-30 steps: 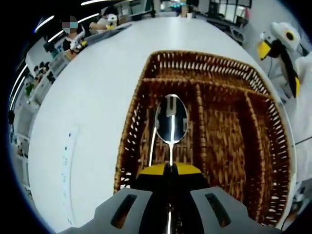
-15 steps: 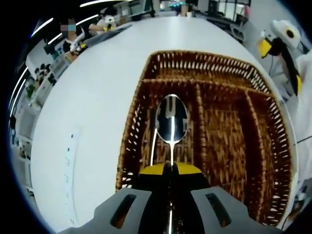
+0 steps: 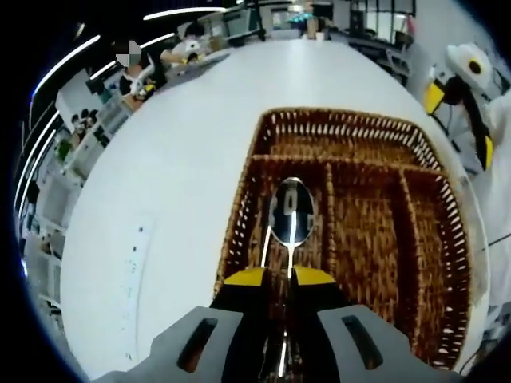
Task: Arrange the knives, forks, and spoons in their matching storage slots by inserting each utensil handle-first until every utensil is classified and aligned in the correct compartment
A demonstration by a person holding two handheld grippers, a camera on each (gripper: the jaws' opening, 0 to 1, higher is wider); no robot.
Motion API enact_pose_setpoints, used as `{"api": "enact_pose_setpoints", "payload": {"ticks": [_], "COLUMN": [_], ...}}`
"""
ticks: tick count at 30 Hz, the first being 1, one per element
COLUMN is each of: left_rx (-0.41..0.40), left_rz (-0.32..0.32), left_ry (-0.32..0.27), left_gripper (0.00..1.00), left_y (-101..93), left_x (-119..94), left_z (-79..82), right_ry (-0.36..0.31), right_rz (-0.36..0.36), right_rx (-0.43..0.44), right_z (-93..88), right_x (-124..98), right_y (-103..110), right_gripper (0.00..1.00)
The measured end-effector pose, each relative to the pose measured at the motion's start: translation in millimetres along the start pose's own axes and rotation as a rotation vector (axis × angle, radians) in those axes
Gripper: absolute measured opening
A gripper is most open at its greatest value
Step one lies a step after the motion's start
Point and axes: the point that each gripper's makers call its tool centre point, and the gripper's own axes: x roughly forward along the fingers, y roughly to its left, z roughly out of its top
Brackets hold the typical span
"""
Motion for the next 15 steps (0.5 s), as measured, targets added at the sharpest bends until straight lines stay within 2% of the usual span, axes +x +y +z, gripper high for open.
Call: {"api": "enact_pose_setpoints", "payload": {"ticks": [7,15], "left_rx": [-0.049,-0.068], "left_rz": [0.052,0.064], "left_ry": [-0.049,-0.061], "left_gripper": [0.1,0.12], "left_y": [6.7,4.2], "left_x": [-15,-21], "left_z": [2.6,0.6], "right_ry": [-0.001,-0.001], "right_rz": [0.003,0.004], "right_rx": [-0.004,-0.005], "right_z": [0.9,0.7], "right_x": [0,0], "right_y": [1,2], "right_gripper": [0.74,0.74]}}
